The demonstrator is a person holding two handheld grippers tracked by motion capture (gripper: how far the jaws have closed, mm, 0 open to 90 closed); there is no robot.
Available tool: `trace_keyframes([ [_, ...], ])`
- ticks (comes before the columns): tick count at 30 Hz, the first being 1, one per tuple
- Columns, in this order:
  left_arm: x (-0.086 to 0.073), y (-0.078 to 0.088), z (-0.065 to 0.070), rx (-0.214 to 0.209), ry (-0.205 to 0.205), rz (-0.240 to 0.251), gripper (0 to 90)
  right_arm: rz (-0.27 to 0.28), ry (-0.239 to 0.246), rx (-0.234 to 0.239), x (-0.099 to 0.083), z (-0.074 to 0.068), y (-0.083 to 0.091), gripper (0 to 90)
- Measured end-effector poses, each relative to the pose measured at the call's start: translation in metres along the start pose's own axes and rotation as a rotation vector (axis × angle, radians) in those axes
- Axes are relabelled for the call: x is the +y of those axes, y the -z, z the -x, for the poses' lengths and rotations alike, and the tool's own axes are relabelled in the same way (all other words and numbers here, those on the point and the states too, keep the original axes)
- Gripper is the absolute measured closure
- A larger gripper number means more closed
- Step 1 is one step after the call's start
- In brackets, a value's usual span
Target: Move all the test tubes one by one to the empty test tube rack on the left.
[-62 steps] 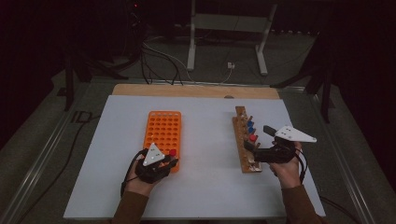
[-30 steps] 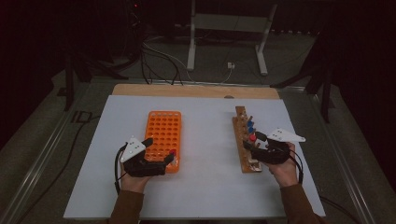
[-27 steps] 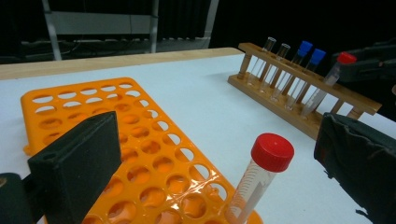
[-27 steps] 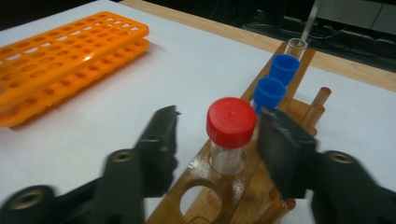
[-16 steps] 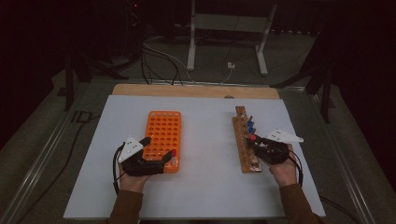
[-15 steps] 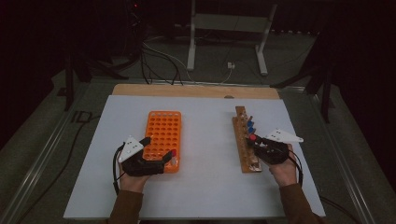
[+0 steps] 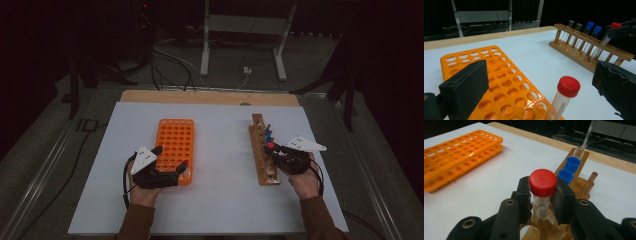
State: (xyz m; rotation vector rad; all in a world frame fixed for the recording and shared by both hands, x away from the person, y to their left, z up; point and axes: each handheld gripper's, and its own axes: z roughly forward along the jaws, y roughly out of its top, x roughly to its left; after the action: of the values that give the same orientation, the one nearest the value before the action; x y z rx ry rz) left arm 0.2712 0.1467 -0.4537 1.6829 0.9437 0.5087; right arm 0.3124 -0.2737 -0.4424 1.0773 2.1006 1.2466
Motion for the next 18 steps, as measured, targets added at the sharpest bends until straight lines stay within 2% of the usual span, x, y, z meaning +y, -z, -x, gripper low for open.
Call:
trace_keyframes([
  [2,0.003,-0.001,0.002,-0.004,-0.002,0.002,1.3,0.0,0.002,-0.002,0.003,-0.001,0.001,70.4],
  [9,0.014,-0.008,0.011,-0.013,-0.046,-0.017,1.3,0.018,0.006,0.007,0.019,0.0,0.012,70.4],
  [18,0.03,-0.018,0.019,-0.032,-0.068,-0.015,1.3,0.059,-0.005,0.038,0.04,0.0,0.023,70.5],
])
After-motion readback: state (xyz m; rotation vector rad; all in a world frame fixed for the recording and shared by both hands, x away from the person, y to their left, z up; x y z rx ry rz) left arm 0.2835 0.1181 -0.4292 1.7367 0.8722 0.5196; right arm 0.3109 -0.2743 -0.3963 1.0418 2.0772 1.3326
